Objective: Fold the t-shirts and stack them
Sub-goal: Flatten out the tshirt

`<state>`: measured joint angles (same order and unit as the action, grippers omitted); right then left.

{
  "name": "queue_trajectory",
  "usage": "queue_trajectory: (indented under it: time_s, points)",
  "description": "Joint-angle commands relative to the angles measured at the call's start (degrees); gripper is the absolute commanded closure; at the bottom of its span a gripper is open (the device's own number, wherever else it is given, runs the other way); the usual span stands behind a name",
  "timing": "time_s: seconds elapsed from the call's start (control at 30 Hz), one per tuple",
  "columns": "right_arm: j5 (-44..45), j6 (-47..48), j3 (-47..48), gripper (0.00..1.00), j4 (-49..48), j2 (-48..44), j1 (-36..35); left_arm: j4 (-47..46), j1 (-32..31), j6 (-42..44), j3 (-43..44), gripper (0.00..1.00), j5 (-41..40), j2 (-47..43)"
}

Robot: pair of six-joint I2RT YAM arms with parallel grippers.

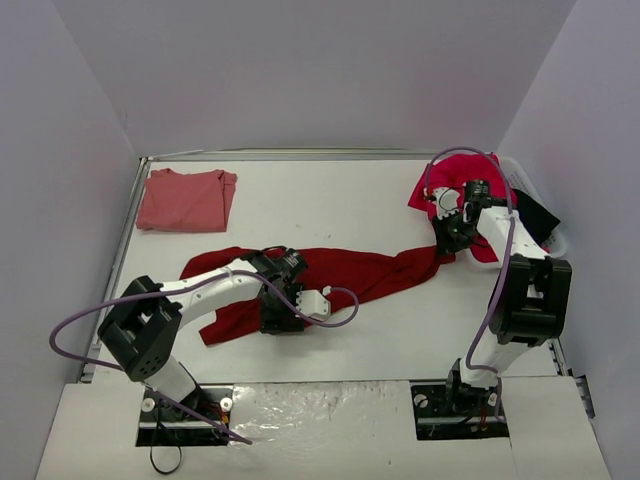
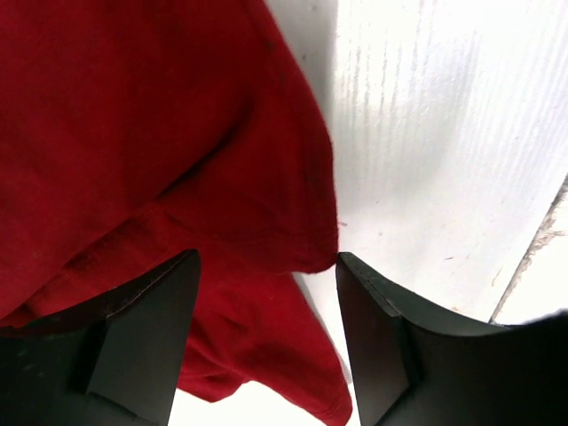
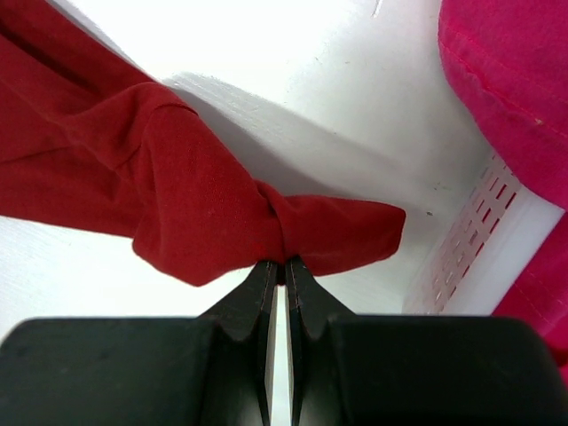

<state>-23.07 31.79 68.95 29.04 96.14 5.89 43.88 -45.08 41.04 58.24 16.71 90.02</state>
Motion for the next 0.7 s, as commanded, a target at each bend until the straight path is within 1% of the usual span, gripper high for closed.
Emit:
queue_trajectory:
  time_s: [0.0,0.13,0.3,0.5,0.67]
  points:
    - [1.2,-0.4,-1.2,1.00,0.4,0.8,-0.8,1.9,-0.5,-1.0,2.2,0.39,2.2,-0.4]
    - [2.1,-0.4,-1.7,1.00,0.1,1.2,-1.1,3.3,-1.3,-2.1,3.0,0.37,4.3,-0.7]
    - [2.9,-0.7,-2.0,1.00,-0.2,1.5,-1.8,2.8,-1.4,-1.9,2.0,0.35,4.0,-0.7]
    - [3.6,-0.9,-2.1,1.00,-0.3,1.7,-2.5,1.6,-1.5,-1.8,2.0,0.33,3.9,1.4]
    - [4.2,-0.8,-2.4,1.00,-0.4,2.2,-2.5,0.9,-1.5,-1.3,1.9,0.33,4.5,3.8]
